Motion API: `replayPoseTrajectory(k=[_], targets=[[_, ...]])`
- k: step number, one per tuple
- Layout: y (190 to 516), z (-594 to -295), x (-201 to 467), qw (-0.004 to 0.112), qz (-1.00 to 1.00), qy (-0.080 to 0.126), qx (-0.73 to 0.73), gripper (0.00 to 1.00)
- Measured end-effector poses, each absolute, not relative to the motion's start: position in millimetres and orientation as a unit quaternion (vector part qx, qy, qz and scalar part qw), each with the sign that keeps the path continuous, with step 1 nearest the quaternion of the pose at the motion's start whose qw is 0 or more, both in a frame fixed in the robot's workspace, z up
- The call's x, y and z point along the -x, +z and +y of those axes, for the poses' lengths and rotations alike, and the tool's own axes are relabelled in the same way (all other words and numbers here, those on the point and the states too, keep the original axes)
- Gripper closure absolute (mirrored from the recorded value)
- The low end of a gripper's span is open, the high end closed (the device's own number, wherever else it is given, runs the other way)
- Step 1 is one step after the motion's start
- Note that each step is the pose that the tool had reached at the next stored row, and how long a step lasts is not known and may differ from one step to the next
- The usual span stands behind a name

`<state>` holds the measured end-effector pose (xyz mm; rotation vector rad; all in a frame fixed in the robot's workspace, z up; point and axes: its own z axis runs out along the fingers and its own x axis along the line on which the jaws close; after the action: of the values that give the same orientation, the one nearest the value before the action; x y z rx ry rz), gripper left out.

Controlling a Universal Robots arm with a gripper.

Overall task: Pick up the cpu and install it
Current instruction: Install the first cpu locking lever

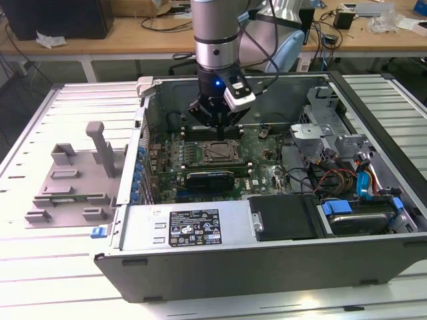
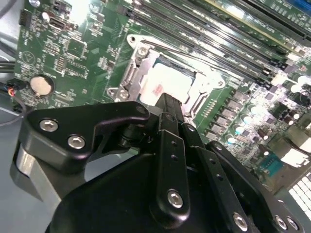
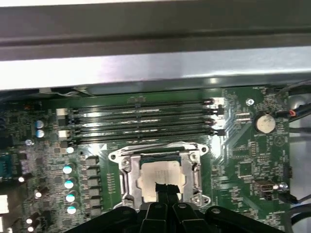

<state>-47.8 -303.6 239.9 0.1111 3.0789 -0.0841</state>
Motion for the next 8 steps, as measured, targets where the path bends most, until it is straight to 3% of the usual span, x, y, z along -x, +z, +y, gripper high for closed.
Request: replayPoseTrajectory(k=[8], targets=[[243.0,-309.6,47.8,0.030,0.999,-0.026,-0.035,0.89]])
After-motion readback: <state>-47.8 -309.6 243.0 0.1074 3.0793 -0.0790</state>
